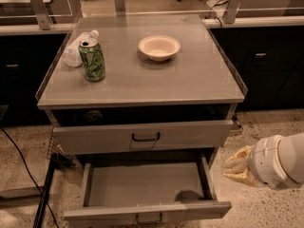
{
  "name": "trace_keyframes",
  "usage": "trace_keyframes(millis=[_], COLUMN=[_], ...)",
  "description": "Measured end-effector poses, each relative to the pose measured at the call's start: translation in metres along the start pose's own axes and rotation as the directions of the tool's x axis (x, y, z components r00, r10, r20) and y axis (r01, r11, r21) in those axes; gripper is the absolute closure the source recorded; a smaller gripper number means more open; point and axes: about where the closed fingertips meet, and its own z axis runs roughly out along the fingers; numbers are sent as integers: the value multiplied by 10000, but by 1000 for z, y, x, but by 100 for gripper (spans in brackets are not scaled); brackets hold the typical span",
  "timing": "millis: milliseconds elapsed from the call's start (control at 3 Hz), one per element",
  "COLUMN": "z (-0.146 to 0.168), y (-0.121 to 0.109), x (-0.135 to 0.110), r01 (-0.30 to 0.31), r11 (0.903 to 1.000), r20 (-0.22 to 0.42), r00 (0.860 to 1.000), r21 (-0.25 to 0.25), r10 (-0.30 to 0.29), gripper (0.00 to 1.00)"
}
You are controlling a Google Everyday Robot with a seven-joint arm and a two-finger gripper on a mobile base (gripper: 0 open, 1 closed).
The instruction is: Close middle drawer
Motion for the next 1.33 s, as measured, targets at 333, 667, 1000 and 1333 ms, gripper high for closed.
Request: trace_keyframes(millis=[333, 667, 1000, 1333], z=[0, 30, 84, 138], y=[0, 15, 35, 50], x=[0, 26, 74, 115], r01=[3, 190, 243, 108], r11=[10000, 9998, 9997, 9997], r20=[0, -12, 157, 461], r00=[10000, 9998, 9996, 9989], r21=[0, 37, 21, -206], r10=[-3, -190, -243, -98], gripper=[100, 100, 100, 100])
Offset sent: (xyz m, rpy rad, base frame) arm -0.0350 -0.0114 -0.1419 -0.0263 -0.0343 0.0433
